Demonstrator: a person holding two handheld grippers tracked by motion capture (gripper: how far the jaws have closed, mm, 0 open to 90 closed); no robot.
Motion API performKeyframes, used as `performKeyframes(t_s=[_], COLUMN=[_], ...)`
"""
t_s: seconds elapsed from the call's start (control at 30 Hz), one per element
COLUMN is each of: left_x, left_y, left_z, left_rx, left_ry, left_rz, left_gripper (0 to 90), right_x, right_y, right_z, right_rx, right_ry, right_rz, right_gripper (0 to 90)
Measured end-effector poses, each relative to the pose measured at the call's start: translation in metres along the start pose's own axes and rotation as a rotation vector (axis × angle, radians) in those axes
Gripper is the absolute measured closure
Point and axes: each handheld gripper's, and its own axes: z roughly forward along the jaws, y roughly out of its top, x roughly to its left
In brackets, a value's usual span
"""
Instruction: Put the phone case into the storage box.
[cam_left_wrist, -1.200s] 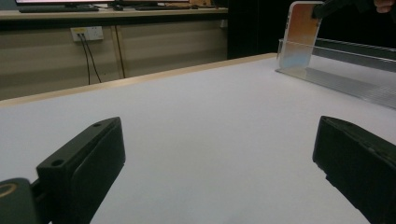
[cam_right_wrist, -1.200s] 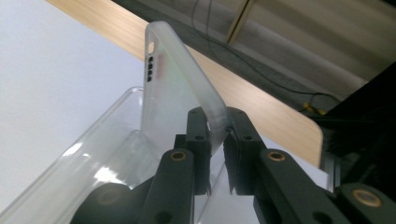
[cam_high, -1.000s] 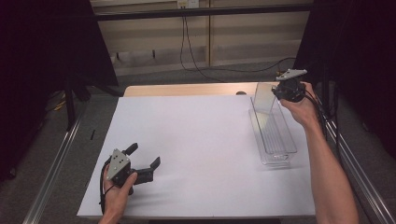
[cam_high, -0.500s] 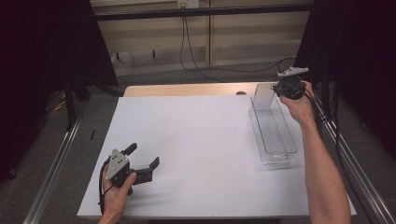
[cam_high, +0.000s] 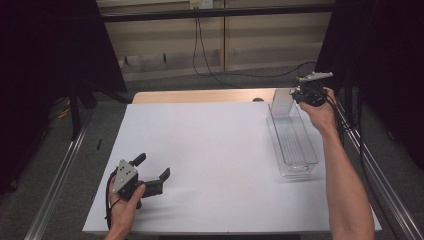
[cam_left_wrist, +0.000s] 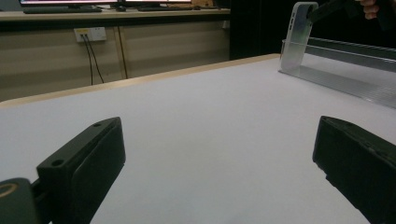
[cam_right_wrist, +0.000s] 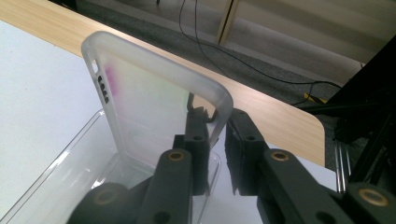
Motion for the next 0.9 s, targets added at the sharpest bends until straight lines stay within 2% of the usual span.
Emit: performKeyframes(t_s=[0.23,0.3,0.5,0.57,0.63,0.73,0.77,0.9], left_x=[0.0004,0.0002,0.0003,0.0008,0.0008,0.0008,0.0011,0.0020], left_y=[-0.0004,-0.0002,-0.0005,-0.0007,-0.0008,-0.0015,-0.0015,-0.0012], left_z=[0.0001,0.0000,0.0003,0.0005,0.0008,0.0017,0.0019,0.0012], left_rx=[0.003,0.001,0.004,0.004,0.005,0.013,0.013,0.009], left_ry=[0.002,0.002,0.003,0.005,0.003,-0.003,-0.003,0.004], left_rz=[0.001,0.000,-0.004,-0.006,-0.007,-0.006,-0.006,-0.010], left_gripper=[2.4,2.4,2.5,2.5,2.5,2.4,2.4,2.5], right_x=[-0.0026,-0.0029,-0.0019,-0.0023,-0.0029,-0.0020,-0.0017,0.0000], right_y=[0.0004,0.0003,-0.0006,-0.0009,-0.0013,-0.0016,-0.0019,-0.0028], right_z=[-0.0031,-0.0039,-0.0047,-0.0053,-0.0056,-0.0065,-0.0065,-0.0073], right_rx=[-0.029,-0.033,-0.029,-0.030,-0.030,-0.025,-0.026,-0.027], right_ry=[0.010,0.021,0.023,0.029,0.051,0.050,0.055,0.062], right_rz=[0.028,0.046,0.055,0.066,0.077,0.098,0.105,0.105], right_gripper=[70.6,64.7,49.8,49.1,40.8,30.3,24.2,8.9])
